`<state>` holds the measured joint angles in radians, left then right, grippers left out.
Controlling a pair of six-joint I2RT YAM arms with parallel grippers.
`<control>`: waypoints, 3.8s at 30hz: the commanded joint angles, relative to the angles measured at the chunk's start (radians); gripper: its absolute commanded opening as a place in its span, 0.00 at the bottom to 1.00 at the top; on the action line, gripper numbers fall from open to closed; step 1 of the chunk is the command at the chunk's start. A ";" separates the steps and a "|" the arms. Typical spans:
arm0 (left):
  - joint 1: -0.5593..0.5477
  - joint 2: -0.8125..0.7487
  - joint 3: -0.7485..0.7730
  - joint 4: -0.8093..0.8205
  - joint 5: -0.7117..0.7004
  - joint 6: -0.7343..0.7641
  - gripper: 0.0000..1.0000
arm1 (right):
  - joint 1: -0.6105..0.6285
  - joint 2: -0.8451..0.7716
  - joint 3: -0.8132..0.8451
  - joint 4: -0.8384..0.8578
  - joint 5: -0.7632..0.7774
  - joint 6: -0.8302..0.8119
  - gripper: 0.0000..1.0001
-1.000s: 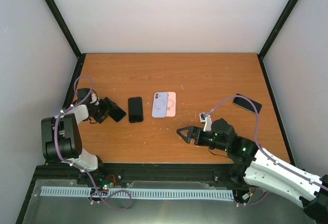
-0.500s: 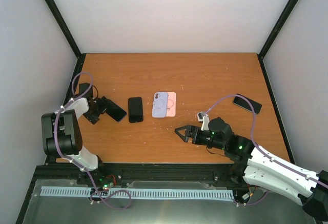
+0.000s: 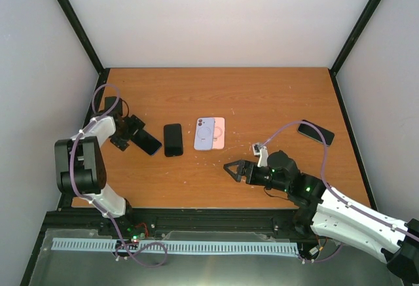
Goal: Put the phone into the phone case
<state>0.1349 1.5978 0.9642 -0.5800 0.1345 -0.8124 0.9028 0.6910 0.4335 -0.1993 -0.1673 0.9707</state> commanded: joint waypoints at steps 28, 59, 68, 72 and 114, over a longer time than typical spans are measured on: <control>-0.136 0.380 0.321 -0.305 -0.161 -0.191 0.89 | -0.004 -0.071 -0.019 -0.024 0.045 0.002 1.00; -0.430 -0.123 -0.288 0.015 0.089 -0.150 0.75 | 0.013 0.347 0.027 0.192 -0.080 -0.034 0.72; -0.598 -0.175 -0.291 0.081 0.178 -0.222 0.75 | 0.075 0.658 0.137 0.365 -0.118 -0.082 0.51; -0.672 -0.155 -0.264 0.106 0.198 -0.246 0.75 | 0.076 0.753 0.174 0.406 -0.157 -0.099 0.49; -0.787 -0.006 0.062 -0.011 0.020 -0.098 0.99 | 0.064 0.602 -0.029 0.386 -0.052 -0.033 0.03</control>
<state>-0.6426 1.5089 0.8940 -0.4957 0.2775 -1.0336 0.9764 1.4117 0.4431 0.2657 -0.3195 0.9432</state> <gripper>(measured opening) 0.989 0.071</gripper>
